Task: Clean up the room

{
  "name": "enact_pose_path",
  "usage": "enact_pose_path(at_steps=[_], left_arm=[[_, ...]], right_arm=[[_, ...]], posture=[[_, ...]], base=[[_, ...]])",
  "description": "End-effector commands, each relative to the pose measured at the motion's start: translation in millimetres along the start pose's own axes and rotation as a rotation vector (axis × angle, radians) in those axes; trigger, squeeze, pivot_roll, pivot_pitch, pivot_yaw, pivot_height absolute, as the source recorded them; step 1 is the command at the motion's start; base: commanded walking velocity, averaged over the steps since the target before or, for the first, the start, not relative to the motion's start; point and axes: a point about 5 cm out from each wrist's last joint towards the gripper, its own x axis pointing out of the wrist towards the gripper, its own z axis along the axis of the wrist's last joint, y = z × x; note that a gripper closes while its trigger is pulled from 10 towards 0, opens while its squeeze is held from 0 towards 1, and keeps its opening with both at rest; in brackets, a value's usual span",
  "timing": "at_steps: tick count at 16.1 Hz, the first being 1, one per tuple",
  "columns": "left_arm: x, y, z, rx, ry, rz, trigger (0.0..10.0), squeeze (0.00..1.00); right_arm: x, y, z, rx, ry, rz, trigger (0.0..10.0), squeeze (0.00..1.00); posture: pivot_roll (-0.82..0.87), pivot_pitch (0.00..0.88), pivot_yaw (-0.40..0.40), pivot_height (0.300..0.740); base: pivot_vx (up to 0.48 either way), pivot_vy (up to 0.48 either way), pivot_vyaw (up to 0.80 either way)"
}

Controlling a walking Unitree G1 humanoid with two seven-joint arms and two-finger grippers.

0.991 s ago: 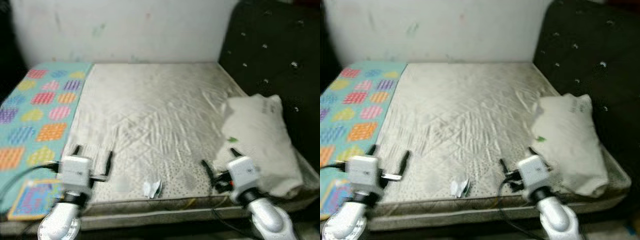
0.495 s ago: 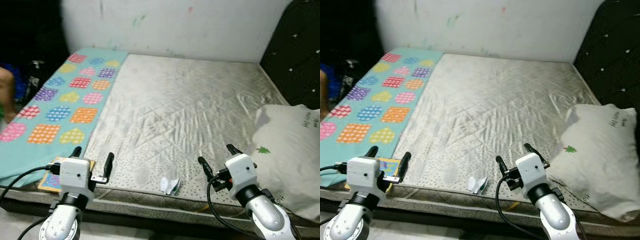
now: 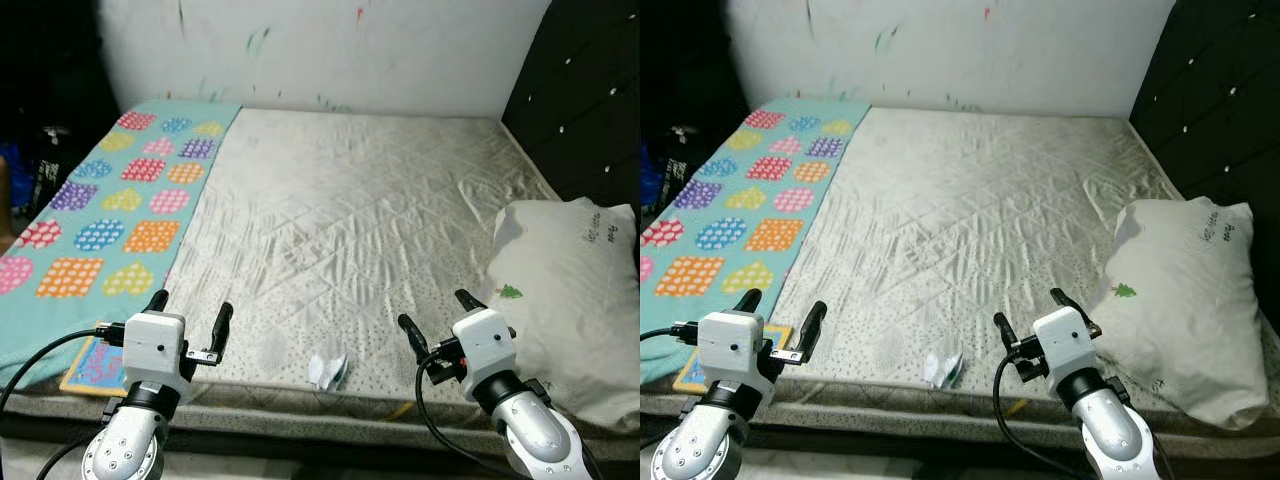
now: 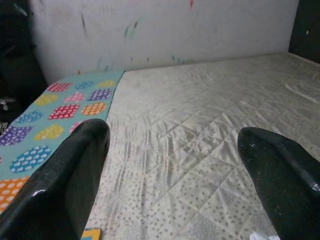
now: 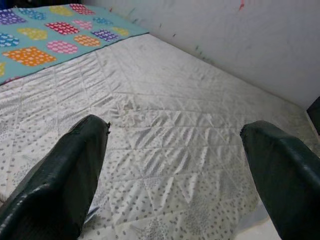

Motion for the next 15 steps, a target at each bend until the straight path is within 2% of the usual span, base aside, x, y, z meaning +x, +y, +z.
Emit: enact_pose_path(at_steps=[1,4,5,6,9,11,15], left_arm=[[1.7,-1.3,3,0.001,-0.015,-0.015,10.0,0.0],[8.7,-1.8,4,-0.004,-0.023,-0.024,10.0,0.0],[20.4,-1.7,10,-0.004,-0.053,-0.037,10.0,0.0],[23.3,-1.6,12,-0.003,-0.058,-0.041,10.0,0.0],[35.7,1.6,12,0.013,-0.068,-0.03,10.0,0.0],[43.5,2.7,13,0.012,-0.078,-0.002,10.0,0.0],[48.8,-0.3,12,0.021,-0.077,0.012,10.0,0.0]], right_arm=[[1.5,-1.7,1,-0.007,-0.009,0.002,10.0,0.0],[17.4,-1.8,11,-0.019,-0.053,0.03,10.0,0.0],[31.0,-5.0,18,-0.006,-0.071,0.026,10.0,0.0],[34.9,-5.8,20,-0.006,-0.073,0.026,10.0,0.0],[63.8,-10.2,39,-0.006,-0.115,0.026,10.0,0.0],[82.2,-0.3,47,-0.062,-0.165,0.084,10.0,0.0],[95.2,13.1,50,-0.097,-0.205,0.122,10.0,0.0]], posture=[[0.0,0.013,-0.029,0.74],[-0.02,0.007,-0.007,0.74],[-0.03,0.001,0.005,0.74],[-0.03,0.0,0.009,0.74],[-0.05,0.0,0.031,0.74],[-0.06,0.0,0.047,0.74],[-0.07,0.0,0.053,0.74]], base=[[0.307,0.0,0.0],[0.321,0.0,0.0],[0.322,0.0,0.0],[0.322,0.0,0.0],[0.176,0.0,0.0],[0.0,0.0,0.0],[0.0,0.0,0.0]])
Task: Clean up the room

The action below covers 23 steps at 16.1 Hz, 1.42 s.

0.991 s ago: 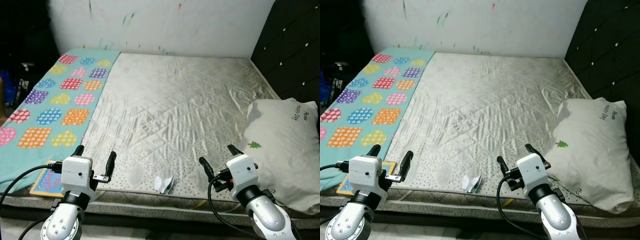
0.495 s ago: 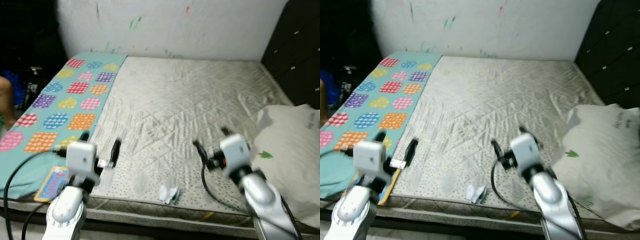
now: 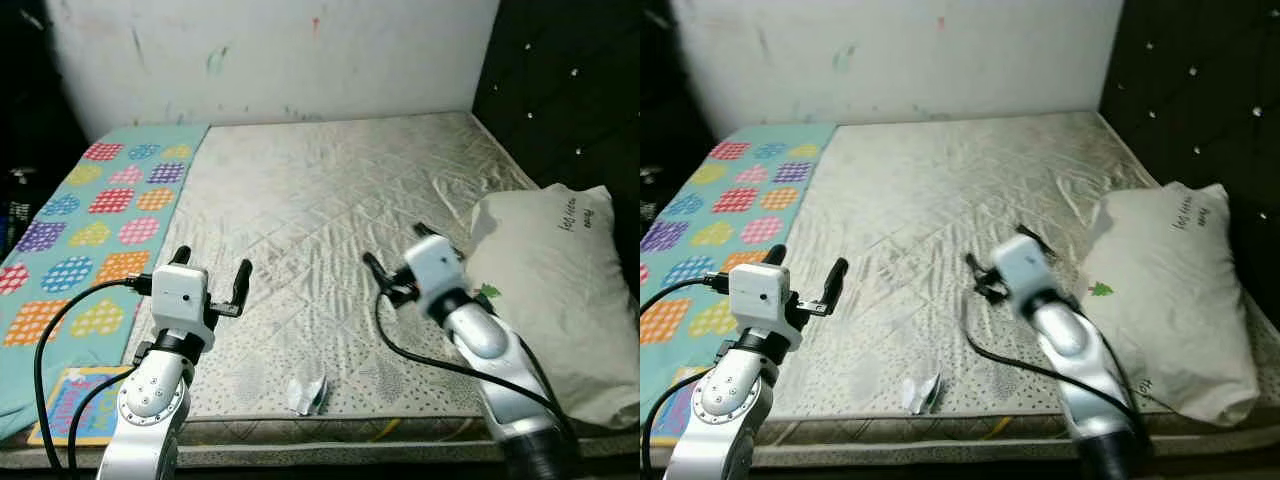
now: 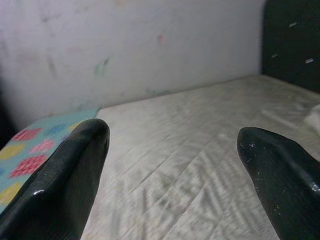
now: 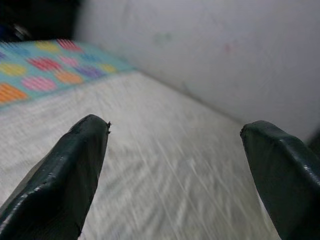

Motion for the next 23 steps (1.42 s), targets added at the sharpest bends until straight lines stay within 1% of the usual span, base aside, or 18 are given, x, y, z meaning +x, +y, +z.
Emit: enact_pose_path(at_steps=[1,2,3,4,5,6,7,8,9,10,11,12,14,15,17,19,21,23], left_arm=[[0.8,6.0,-4,0.019,0.011,0.037,10.0,0.0],[1.4,5.6,-5,0.017,0.014,0.041,10.0,0.0],[2.5,4.0,-7,0.008,0.018,0.049,10.0,0.0],[3.2,3.6,-7,0.004,0.016,0.054,10.0,0.0],[2.7,5.3,-8,0.003,0.019,0.056,10.0,0.0],[0.5,9.8,-8,0.005,0.02,0.059,10.0,0.0],[-1.6,14.5,-7,0.011,0.018,0.08,10.0,0.0],[-3.5,19.8,-6,0.016,0.02,0.107,10.0,0.0],[-5.8,23.7,-6,0.012,0.022,0.122,10.0,0.0],[-8.7,27.8,-5,0.01,0.023,0.124,10.0,0.0],[-8.9,29.0,-6,0.011,0.021,0.121,10.0,0.0],[-8.0,31.2,-5,0.026,0.014,0.122,10.0,0.0],[-4.9,36.2,-4,0.022,0.007,0.138,10.0,0.0],[-5.6,36.5,-4,0.019,0.009,0.143,10.0,0.0],[-9.2,34.5,-7,0.009,0.027,0.146,10.0,0.0],[-14.9,25.5,-12,-0.011,0.049,0.123,10.0,0.0],[-16.0,21.4,-12,-0.024,0.05,0.108,10.0,0.0],[-17.3,21.0,-12,-0.028,0.053,0.106,10.0,0.0]], right_arm=[[8.0,10.3,5,0.021,-0.033,0.037,10.0,0.0],[9.7,11.2,5,0.033,-0.036,0.033,10.0,0.0],[14.8,9.6,5,0.11,-0.038,-0.036,10.0,0.0],[16.4,7.1,3,0.162,-0.026,-0.084,10.0,0.0],[14.5,4.6,1,0.188,-0.016,-0.101,10.0,0.0],[6.1,0.5,-3,0.199,-0.001,-0.148,10.0,0.0],[-5.9,0.0,-10,0.225,0.016,-0.175,10.0,0.0],[-21.5,0.0,-16,0.209,0.038,-0.199,10.0,0.0],[-31.4,0.3,-18,0.205,0.054,-0.215,10.0,0.0],[-40.8,1.3,-18,0.18,0.078,-0.217,10.0,0.0],[-41.8,2.3,-17,0.164,0.081,-0.209,10.0,0.0],[-43.5,3.2,-15,0.12,0.079,-0.187,10.0,0.0],[-48.3,5.1,-20,0.124,0.106,-0.163,10.0,0.0],[-52.9,5.7,-23,0.132,0.13,-0.166,10.0,0.0],[-59.0,2.7,-25,0.146,0.149,-0.188,10.0,0.0],[-66.5,-0.1,-30,0.155,0.169,-0.205,10.0,0.0],[-71.3,-3.2,-31,0.154,0.178,-0.213,10.0,0.0],[-76.6,-4.1,-31,0.167,0.192,-0.219,10.0,0.0]], posture=[[-0.06,0.0,0.044,0.74],[-0.06,0.0,0.044,0.74],[-0.02,0.0,0.006,0.74],[-0.01,0.0,0.0,0.74],[0.01,0.0,-0.005,0.74],[0.01,0.0,-0.011,0.74],[0.01,0.0,-0.017,0.74],[0.02,0.004,-0.036,0.74],[0.02,0.015,-0.05,0.74],[0.01,0.03,-0.072,0.74],[0.01,0.038,-0.073,0.74],[0.0,0.046,-0.086,0.74],[0.01,0.04,-0.073,0.74],[0.0,0.039,-0.069,0.74],[0.0,0.035,-0.057,0.74],[-0.01,0.025,-0.046,0.74],[-0.01,0.025,-0.041,0.74],[-0.01,0.03,-0.042,0.74]], base=[[0.0,0.0,0.0],[0.0,0.0,0.0],[0.0,0.0,0.0],[0.0,0.0,0.0],[0.0,0.0,0.0],[0.0,0.0,0.0],[0.0,0.0,0.0],[0.0,0.0,0.0],[0.0,0.0,0.0],[0.0,0.0,0.0],[0.0,0.0,0.0],[0.0,0.0,0.0],[0.0,0.0,0.0],[0.0,0.0,-0.8],[0.0,0.0,-0.8],[0.0,0.0,0.0],[0.0,0.0,0.0],[0.0,0.0,0.0]])
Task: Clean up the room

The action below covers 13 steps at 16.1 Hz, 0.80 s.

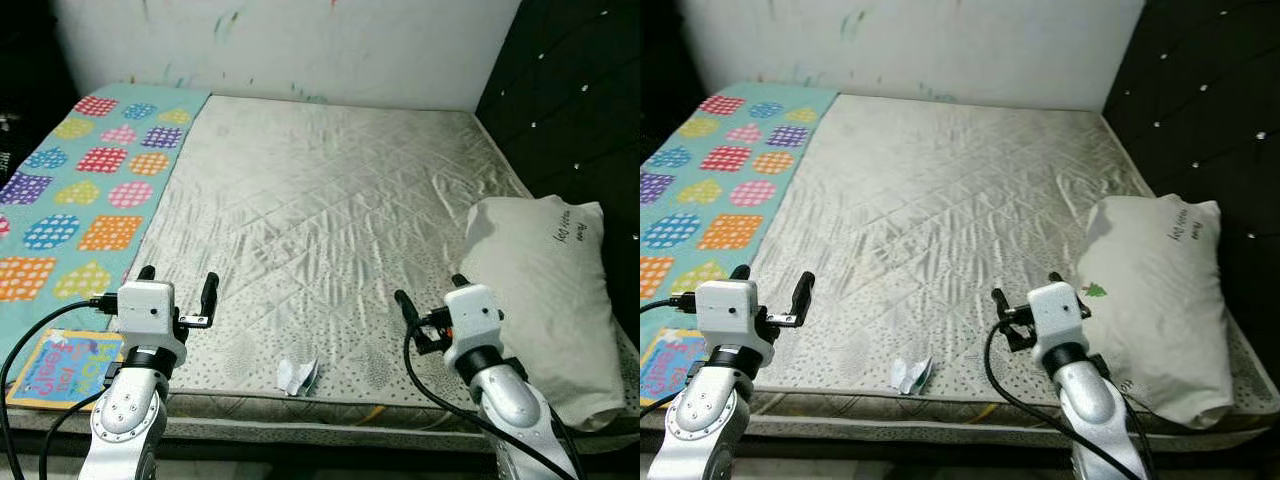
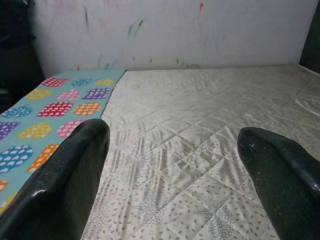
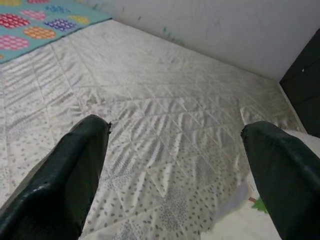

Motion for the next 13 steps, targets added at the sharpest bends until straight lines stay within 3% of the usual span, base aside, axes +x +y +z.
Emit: enact_pose_path(at_steps=[1,5,9,13], left_arm=[[-1.1,-1.4,2,-0.004,0.0,-0.005,10.0,0.0],[-6.2,0.8,5,-0.011,0.007,0.019,10.0,0.0],[-14.3,5.3,2,-0.014,0.031,0.049,10.0,0.0],[-11.7,4.6,4,-0.013,0.032,0.047,10.0,0.0]], right_arm=[[-2.7,-5.1,3,0.003,-0.001,-0.01,10.0,0.0],[-7.8,-3.0,0,0.039,0.026,0.017,10.0,0.0],[-8.1,0.7,-1,0.049,0.038,0.041,10.0,0.0],[-6.4,1.5,0,0.058,0.043,0.056,10.0,0.0]], posture=[[-0.01,0.03,-0.042,0.74],[0.01,0.102,-0.063,0.74],[0.02,0.114,-0.066,0.73],[0.01,0.118,-0.061,0.68]], base=[[0.0,0.0,0.0],[0.0,0.0,0.0],[0.0,0.0,0.0],[0.0,0.0,0.0]])
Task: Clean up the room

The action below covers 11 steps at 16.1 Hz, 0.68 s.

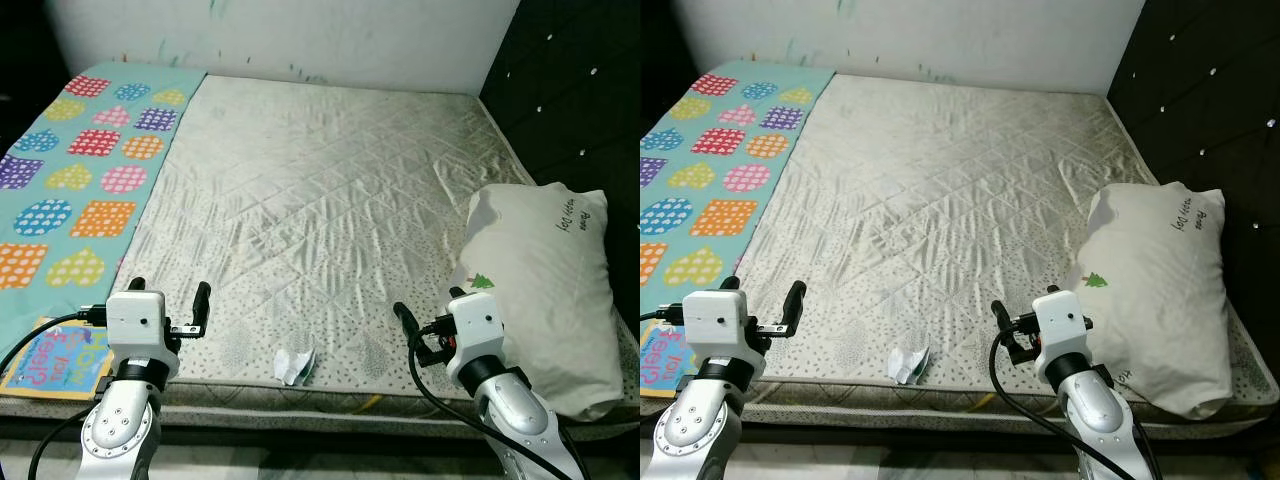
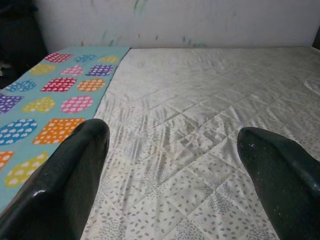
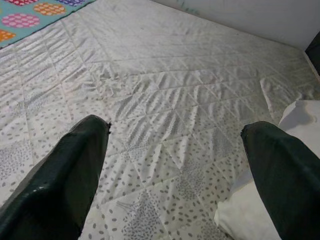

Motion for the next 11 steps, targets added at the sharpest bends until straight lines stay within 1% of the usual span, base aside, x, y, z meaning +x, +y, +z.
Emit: enact_pose_path(at_steps=[1,7,11], left_arm=[[0.4,0.0,4.1,-0.001,-0.008,0.004,10.0,0.0],[4.8,-1.5,5.6,-0.005,-0.015,0.011,10.0,0.0],[5.3,-0.2,5.9,-0.001,-0.017,0.041,10.0,0.0]], right_arm=[[-0.1,-1.3,4.4,-0.001,-0.011,0.007,10.0,0.0],[2.3,-2.1,6.0,-0.006,-0.014,0.021,10.0,0.0],[3.2,-2.4,6.7,-0.01,-0.017,0.033,10.0,0.0]], posture=[[0.01,0.118,-0.059,0.675],[0.01,0.113,-0.064,0.58],[0.0,0.108,-0.072,0.58]], base=[[0.0,0.0,0.0],[0.0,0.0,0.0],[0.0,0.0,0.0]])
